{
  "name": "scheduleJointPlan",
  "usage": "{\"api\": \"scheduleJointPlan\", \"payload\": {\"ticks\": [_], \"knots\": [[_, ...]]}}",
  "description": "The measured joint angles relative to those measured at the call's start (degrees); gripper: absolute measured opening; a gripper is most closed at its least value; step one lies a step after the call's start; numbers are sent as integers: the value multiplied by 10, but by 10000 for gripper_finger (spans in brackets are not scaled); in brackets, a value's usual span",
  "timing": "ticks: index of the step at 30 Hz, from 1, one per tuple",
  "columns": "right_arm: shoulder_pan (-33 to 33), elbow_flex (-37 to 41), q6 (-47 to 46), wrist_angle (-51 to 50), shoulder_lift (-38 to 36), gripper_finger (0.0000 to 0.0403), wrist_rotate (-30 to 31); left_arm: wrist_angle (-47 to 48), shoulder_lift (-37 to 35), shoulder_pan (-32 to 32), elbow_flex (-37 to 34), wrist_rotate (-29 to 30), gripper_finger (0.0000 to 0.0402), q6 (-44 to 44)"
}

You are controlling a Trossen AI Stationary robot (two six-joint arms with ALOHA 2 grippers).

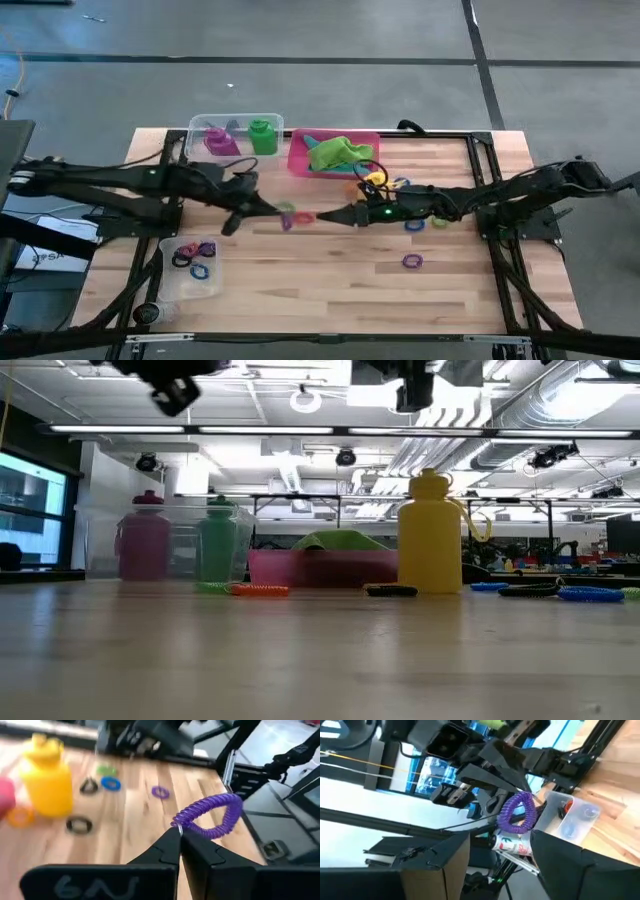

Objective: Pick & Place Sports Items
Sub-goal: Put the purple spring keychain into the bottom transparent bin

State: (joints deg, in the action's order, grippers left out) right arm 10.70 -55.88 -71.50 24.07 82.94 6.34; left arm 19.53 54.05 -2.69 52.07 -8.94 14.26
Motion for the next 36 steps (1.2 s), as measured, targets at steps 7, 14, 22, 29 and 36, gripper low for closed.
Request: {"api": "scheduleJointPlan", "payload": {"ticks": [7, 14, 22, 29, 36], "knots": [[-23, 0, 51, -2, 0, 164, -6, 150, -70, -35, 0, -60, 0, 76], [-42, 0, 58, -3, 0, 164, -8, 290, -90, -109, 0, -116, 0, 139], [-52, 0, 58, -3, 0, 164, -7, 438, -66, -211, 0, -117, 0, 143], [-52, 0, 58, -3, 0, 164, -3, 475, -43, -272, 0, -85, 0, 128], [-52, 0, 58, -3, 0, 164, -3, 488, -26, -308, 0, -47, 38, 126]]}}
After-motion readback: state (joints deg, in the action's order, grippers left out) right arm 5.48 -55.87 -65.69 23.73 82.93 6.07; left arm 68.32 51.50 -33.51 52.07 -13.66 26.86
